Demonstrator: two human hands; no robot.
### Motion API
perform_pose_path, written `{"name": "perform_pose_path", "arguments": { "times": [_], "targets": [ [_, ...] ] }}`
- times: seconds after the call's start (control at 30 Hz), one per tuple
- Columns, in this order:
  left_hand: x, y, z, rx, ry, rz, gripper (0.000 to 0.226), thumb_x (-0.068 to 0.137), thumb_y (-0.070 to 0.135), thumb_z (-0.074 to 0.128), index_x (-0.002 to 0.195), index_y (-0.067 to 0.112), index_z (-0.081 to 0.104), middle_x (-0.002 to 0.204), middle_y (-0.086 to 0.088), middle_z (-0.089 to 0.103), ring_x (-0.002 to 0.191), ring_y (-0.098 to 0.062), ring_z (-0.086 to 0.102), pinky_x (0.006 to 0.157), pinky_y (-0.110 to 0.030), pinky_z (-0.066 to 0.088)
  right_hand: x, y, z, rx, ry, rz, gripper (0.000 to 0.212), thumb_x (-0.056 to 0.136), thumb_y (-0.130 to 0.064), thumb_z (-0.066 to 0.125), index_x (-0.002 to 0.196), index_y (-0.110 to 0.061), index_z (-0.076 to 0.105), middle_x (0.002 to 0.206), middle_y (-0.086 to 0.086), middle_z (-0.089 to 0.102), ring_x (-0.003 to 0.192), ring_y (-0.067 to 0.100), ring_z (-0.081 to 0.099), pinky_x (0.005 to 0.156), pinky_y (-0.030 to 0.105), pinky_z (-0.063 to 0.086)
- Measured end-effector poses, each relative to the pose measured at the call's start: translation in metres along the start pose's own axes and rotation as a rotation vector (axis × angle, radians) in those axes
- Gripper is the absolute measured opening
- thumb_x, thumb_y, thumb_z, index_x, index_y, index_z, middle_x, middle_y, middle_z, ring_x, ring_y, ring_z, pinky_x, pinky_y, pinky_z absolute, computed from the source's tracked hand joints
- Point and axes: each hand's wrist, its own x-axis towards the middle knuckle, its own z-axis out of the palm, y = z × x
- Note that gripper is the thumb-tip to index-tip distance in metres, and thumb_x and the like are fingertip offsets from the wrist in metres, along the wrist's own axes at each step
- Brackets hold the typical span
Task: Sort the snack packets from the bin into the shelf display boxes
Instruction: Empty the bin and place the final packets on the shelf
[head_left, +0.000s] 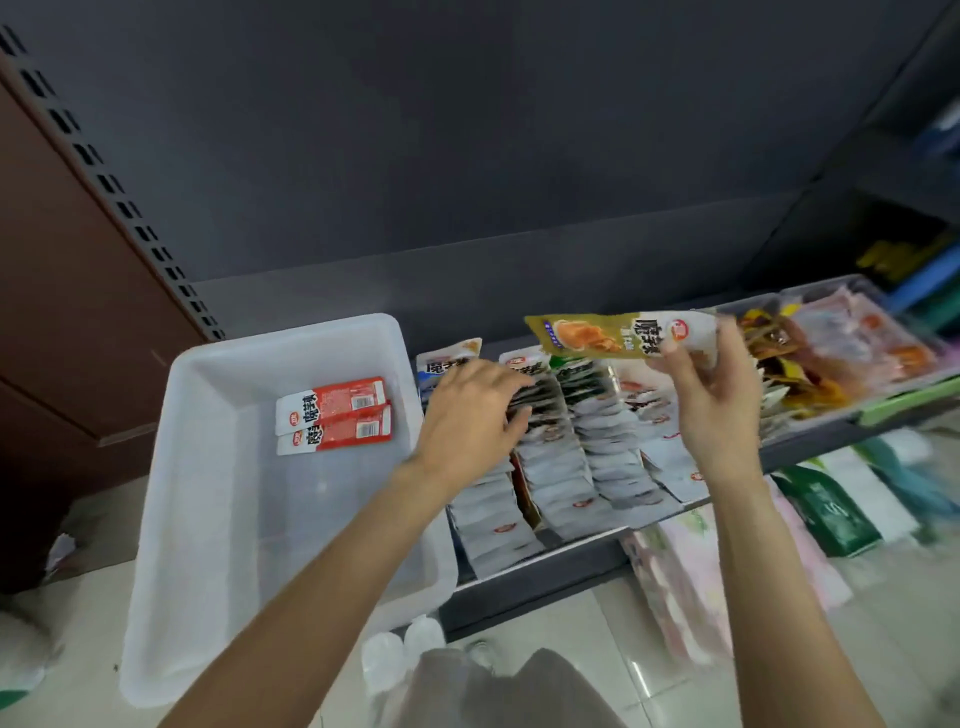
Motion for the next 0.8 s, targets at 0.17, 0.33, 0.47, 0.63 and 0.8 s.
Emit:
{"name": "perform_pose_path", "arguments": {
  "times": [0.17,0.33,0.47,0.63,0.8],
  "targets": [
    [0.016,0.005,0.028,0.318,-0.146,-0.053,0.039,0.089,0.021,0.050,0.128,0.016,0.055,0.120,-0.003,0.063,0.113,-0.023,0.051,0.096,-0.035,0.031,0.042,-0.002,0.015,-0.276,-0.271,-0.289,0.014,0.096,-0.012,0.053,0.107,-0.018,0.060,0.093,-0.027,0.056,0.085,-0.003,0.058,0.071,0.013,0.043],
    [0.009,0.003,0.036,0.316,-0.092,-0.063,0.029,0.080,0.011,0.061,0.105,0.022,0.072,0.089,0.000,0.073,0.086,-0.022,0.063,0.085,-0.036,0.041,0.067,0.010,0.041,-0.600,-0.554,-0.429,0.018,0.092,-0.011,0.056,0.108,-0.019,0.060,0.092,-0.005,0.065,0.086,0.019,0.059,0.065,0.032,0.046],
    [0.007,0.000,0.040,0.300,-0.050,-0.036,0.021,0.078,0.017,0.067,0.097,0.022,0.074,0.081,0.003,0.073,0.079,-0.020,0.063,0.081,-0.036,0.045,0.067,0.012,0.056,-0.791,-0.575,-0.513,0.010,0.088,-0.017,0.063,0.098,-0.018,0.064,0.090,-0.001,0.065,0.088,0.022,0.059,0.066,0.033,0.046],
    [0.006,-0.001,0.042,0.292,0.003,-0.009,0.020,0.081,0.019,0.067,0.099,0.023,0.074,0.083,0.004,0.073,0.081,-0.019,0.064,0.079,-0.035,0.046,0.059,0.020,0.076,-1.021,-0.629,-0.524,0.004,0.086,-0.021,0.062,0.090,-0.020,0.064,0.081,-0.002,0.066,0.075,0.026,0.064,0.056,0.028,0.035],
    [0.005,-0.001,0.043,0.283,0.003,-0.010,0.025,0.080,0.018,0.067,0.103,0.024,0.072,0.083,0.004,0.073,0.081,-0.019,0.064,0.078,-0.036,0.044,0.050,0.021,0.088,-1.194,-0.691,-0.472,0.014,0.089,-0.014,0.055,0.086,-0.024,0.065,0.080,0.001,0.066,0.077,0.029,0.065,0.058,0.028,0.033]
  ]
}}
